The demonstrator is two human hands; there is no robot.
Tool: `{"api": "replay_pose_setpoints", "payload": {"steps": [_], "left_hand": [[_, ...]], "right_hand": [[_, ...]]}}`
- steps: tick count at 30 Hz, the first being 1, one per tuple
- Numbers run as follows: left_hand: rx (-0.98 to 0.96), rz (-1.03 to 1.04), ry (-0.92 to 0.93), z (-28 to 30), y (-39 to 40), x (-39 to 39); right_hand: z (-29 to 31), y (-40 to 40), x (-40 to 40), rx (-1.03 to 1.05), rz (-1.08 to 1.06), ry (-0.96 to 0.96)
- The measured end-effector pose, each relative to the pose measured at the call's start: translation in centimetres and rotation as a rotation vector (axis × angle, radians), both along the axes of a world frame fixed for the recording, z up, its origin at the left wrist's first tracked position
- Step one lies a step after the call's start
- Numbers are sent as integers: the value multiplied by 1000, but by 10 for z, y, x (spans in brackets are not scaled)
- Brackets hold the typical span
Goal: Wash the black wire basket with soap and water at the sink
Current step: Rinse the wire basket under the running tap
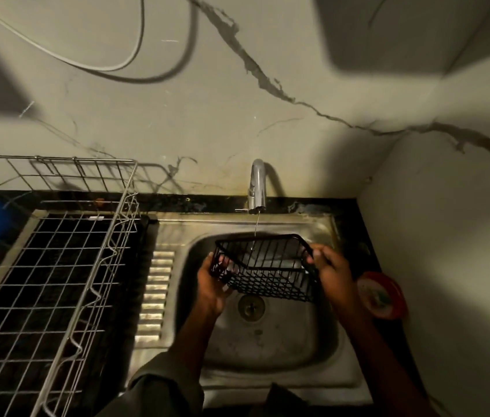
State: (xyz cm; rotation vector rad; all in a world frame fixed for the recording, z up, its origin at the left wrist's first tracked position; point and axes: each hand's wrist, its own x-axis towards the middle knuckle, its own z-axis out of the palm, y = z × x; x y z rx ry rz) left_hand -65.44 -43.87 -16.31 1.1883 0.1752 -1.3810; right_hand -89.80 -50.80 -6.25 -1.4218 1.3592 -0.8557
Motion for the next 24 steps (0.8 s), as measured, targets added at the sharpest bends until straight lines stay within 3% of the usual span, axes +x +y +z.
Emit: {"api": "replay_pose_setpoints", "payload": {"steps": [7,18,24], "left_hand": [[20,24,18,-6,9,-4],[-50,-140,2,7,-48,-37],[-59,-188,-5,1,-68,-36]], "right_hand": [[27,5,19,-134,117,-35],[23,-9,-36,-83,-172,12],[21,-15,-40,-72,-227,11]]}}
